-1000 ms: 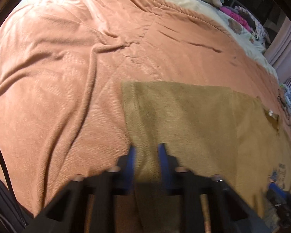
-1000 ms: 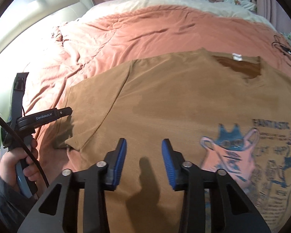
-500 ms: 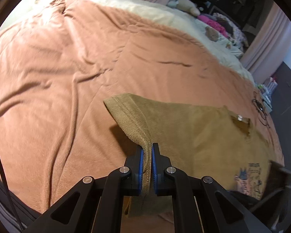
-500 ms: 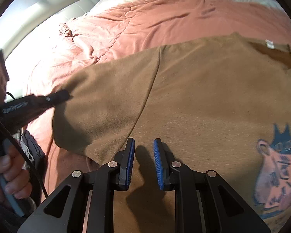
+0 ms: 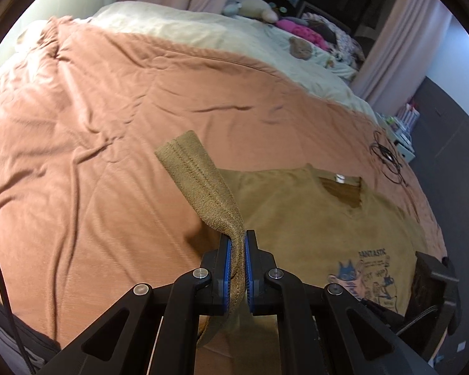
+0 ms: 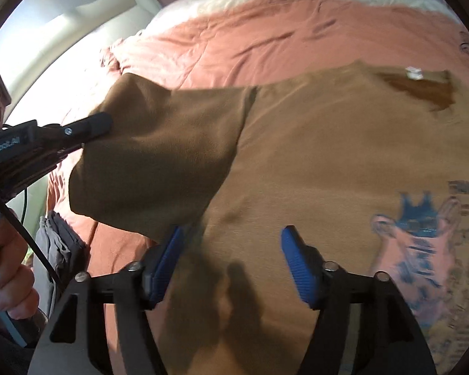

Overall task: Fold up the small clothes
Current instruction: 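Grasp the side edge with the left tool and fold it over the shirt body, then release the folded side with the left tool and lift away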

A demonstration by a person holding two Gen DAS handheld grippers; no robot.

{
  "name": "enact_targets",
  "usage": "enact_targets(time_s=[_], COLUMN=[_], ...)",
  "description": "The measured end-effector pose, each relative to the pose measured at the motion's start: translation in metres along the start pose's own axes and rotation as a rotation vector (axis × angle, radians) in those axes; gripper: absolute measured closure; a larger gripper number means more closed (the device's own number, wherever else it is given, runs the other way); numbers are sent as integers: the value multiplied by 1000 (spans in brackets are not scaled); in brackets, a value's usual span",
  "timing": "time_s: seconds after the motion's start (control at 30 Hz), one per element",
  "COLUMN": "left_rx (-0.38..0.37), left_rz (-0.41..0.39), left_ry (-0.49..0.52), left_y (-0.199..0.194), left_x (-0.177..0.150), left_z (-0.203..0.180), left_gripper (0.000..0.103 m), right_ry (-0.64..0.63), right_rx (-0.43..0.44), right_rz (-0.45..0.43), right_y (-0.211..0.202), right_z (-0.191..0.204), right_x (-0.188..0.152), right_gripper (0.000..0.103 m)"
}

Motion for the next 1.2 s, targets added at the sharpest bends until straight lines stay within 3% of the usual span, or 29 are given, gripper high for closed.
enact_targets(time_s=[0.27,0.5,0.57,0.67,0.7,0.73,1.0,1.2], left_rx=[-39,-79,-78,-100,-101,-89,44,88], left_rz=[47,118,152,175,165,144,137,172], left_ry=[57,100,115,116,115,115,29,-24], left_y=[16,41,49,50,47,43,35,42], left_x=[-21,-46,-57,-66,-65,-64,-61,-76], left_z=[-51,-92,-103,-107,-106,-100,-30,12], left_gripper=[95,95,90,63,54,51,51,52], right_ry=[81,109,96,81,82,83,82,105], right_rx=[-2,-70,-89,-87,-83,-81,-54,-34], right_rz=[-27,-40,-42,-46,-44,-43,-6,12], right_y=[-38,-64,-69,-75,-74,-76,-58,-28], right_z=[-36,-74,-76,-78,-77,-77,-80,-92], right_x=[-18,-30,-30,-34,-34,-35,-26,-12], right_gripper=[39,39,39,39,38,38,39,43])
Point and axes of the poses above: each gripper's, at about its wrist camera, not at the fingertips, and y roughly the way its jaws point, z to its left, x to its top, the point moved 9 cm from there along y, roughly the way its jaws point, and after that the axes turned 13 degrees about -y, right-handed, at the moved point
